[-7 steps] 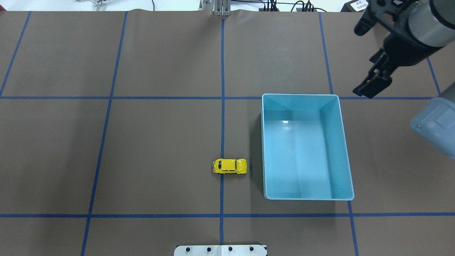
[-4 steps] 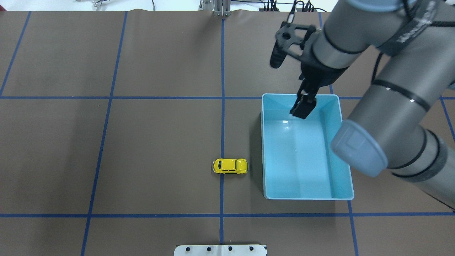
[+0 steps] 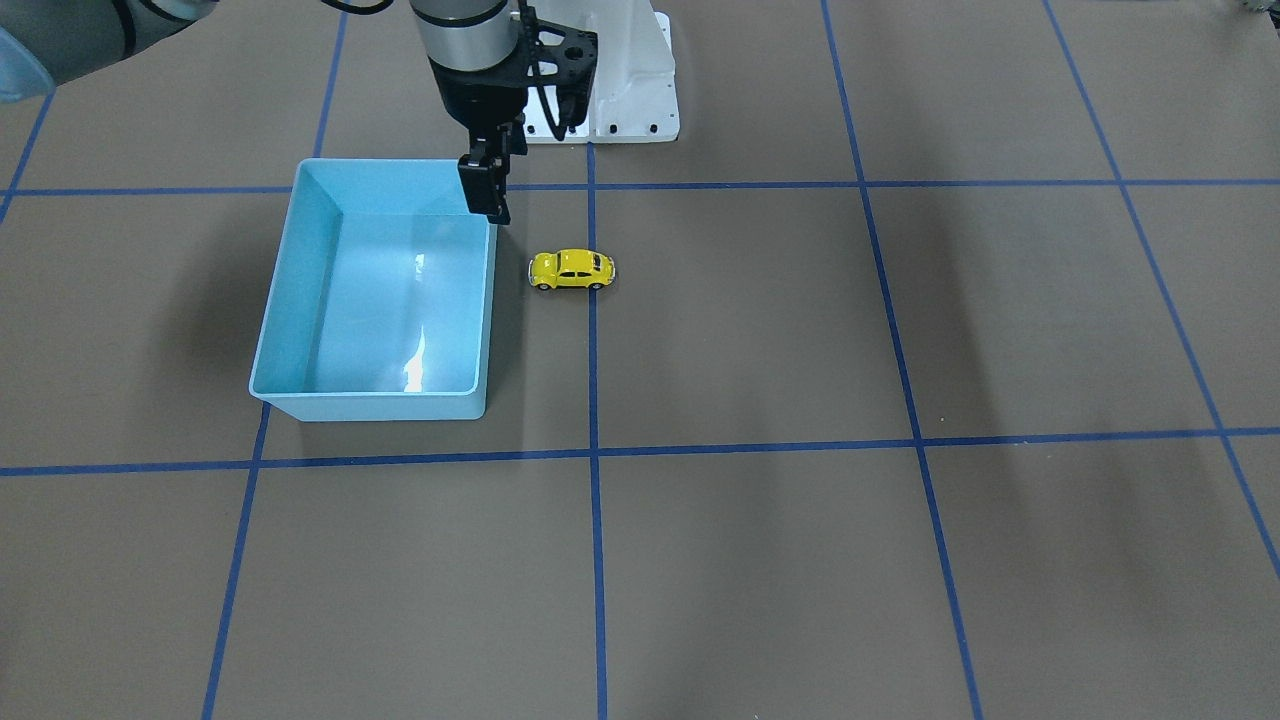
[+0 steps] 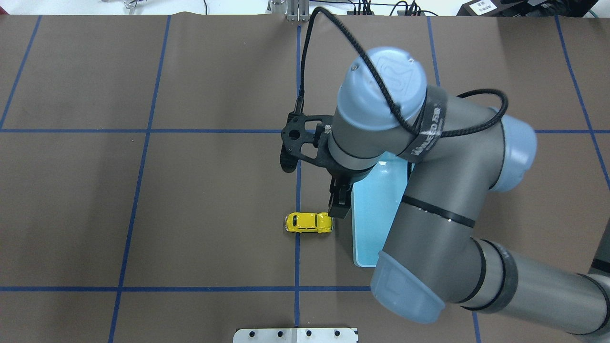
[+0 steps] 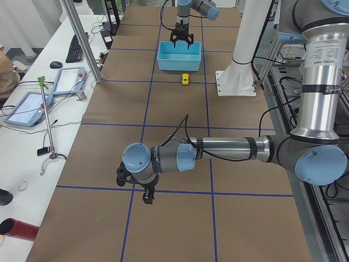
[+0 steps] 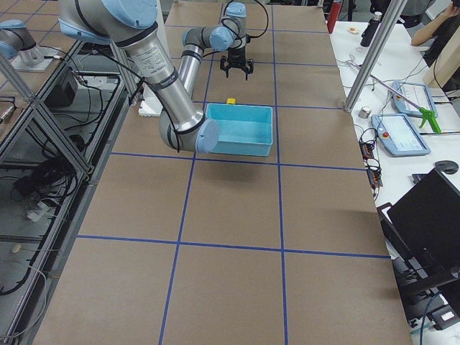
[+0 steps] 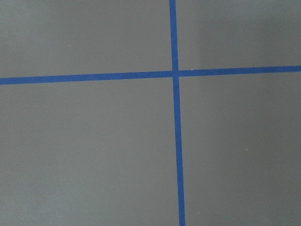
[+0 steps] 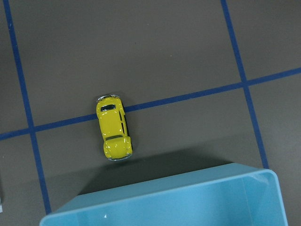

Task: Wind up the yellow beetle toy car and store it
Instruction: 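Move the right gripper over the stopped yellow car, then close the right gripper on the yellow car and lift it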

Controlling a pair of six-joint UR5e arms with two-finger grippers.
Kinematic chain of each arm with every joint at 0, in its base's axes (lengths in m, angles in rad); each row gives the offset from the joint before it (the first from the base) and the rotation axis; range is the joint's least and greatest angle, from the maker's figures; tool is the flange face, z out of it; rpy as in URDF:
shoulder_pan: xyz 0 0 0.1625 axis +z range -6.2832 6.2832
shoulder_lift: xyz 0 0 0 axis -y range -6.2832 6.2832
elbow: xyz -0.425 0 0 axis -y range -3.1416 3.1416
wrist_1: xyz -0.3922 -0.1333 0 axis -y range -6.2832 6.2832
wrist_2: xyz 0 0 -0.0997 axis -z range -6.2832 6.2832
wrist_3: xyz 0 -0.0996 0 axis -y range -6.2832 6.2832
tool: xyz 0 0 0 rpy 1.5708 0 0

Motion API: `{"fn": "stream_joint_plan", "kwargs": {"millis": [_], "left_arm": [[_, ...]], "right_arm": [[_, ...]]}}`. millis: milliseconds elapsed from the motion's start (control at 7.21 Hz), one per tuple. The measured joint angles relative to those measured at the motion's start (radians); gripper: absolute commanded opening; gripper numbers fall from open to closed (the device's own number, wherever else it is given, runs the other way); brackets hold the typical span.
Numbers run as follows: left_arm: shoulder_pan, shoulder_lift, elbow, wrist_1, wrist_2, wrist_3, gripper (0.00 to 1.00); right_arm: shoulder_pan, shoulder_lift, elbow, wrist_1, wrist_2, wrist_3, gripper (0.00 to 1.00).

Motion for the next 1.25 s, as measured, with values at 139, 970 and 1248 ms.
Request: {"fn": "stream_joint_plan", "kwargs": {"millis": [139, 970, 1248], "left_arm": [[0.000, 0.000, 0.000, 0.000, 0.000, -0.001, 1.00], [0.000, 0.004, 0.002, -0.008, 0.000, -0.001, 1.00], [0.000, 0.004, 0.006, -0.023, 0.000, -0.005, 1.00]], "right_arm": [[-0.039, 0.000, -0.047, 0.063, -0.030, 0.010, 1.00], [-0.128, -0.047, -0.246, 0.334, -0.120, 0.038, 1.00], [-0.136, -0.045, -0.286, 0.364, -0.137, 0.037, 1.00]]}}
